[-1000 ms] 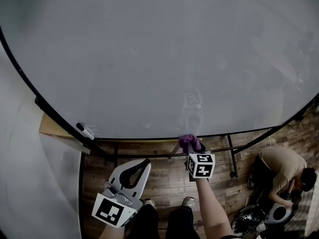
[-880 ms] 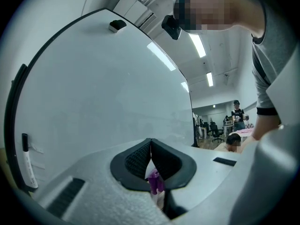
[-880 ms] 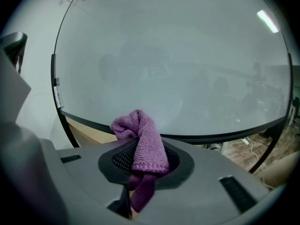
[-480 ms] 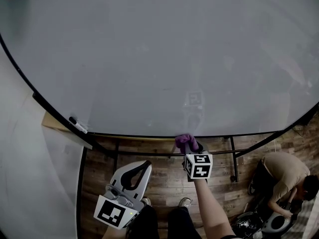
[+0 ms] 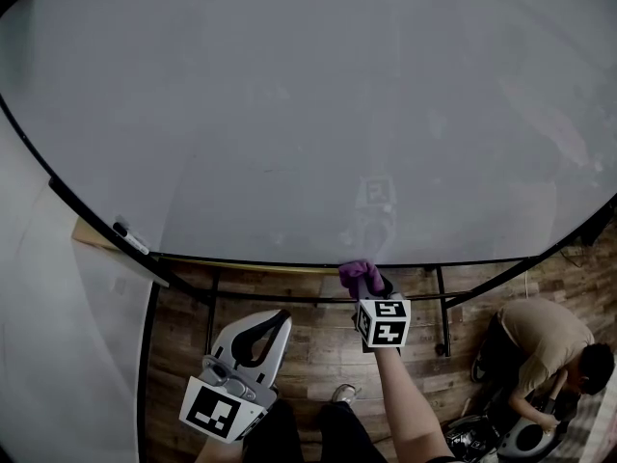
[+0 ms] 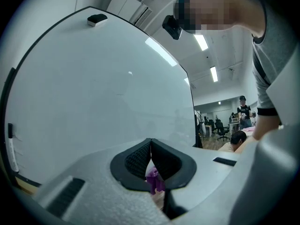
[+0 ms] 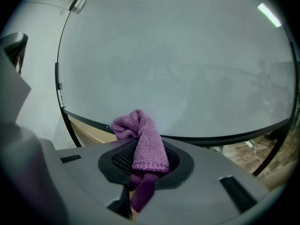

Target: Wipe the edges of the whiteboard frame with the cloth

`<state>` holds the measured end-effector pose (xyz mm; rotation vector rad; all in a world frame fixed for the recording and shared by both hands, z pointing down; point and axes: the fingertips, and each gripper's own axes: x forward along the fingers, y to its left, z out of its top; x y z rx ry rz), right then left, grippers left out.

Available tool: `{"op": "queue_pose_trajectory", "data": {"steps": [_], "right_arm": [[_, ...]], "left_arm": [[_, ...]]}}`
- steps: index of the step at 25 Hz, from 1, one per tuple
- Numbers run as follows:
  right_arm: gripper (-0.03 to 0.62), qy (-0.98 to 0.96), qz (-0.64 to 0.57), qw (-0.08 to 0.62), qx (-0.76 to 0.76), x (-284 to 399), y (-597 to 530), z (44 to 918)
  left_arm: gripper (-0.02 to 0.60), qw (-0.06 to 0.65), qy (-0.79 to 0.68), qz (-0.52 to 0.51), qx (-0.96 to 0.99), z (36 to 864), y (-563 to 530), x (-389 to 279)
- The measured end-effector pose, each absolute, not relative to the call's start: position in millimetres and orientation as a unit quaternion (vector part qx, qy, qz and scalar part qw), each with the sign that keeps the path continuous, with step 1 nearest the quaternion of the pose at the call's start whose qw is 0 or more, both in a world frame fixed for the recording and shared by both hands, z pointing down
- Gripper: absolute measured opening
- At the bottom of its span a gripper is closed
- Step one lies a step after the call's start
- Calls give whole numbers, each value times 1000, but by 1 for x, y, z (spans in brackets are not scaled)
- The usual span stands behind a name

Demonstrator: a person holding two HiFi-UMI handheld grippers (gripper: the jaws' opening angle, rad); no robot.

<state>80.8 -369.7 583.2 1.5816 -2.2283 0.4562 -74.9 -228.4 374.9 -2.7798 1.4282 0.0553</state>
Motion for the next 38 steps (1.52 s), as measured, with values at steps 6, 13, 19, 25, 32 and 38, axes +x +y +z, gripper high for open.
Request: {"op": "queue_pose_trajectory", "data": {"steps": [6,13,19,25,32,38], "right_arm": [[77,-787,159,183,567,117,-372,583],[77,-782,161,180,575,161,-373,583],[77,-776,165,181,582,192,-375,584],[77,-779,162,187,576,196,-376,584],[75,-769,165,185,589,195,-376,583],[75,-755,172,192,603,196,-374,584]], "left_arm": [[17,9,455,19,-890,375,-232,-46],[17,12,457,25,-889,373,-233,-11],[17,7,461,25,-887,374,-232,9],[17,8,472,29,-881,376,-226,17],[17,-4,471,26,-882,376,-223,11],[17,-15,445,19,-895,377,-229,6]]}}
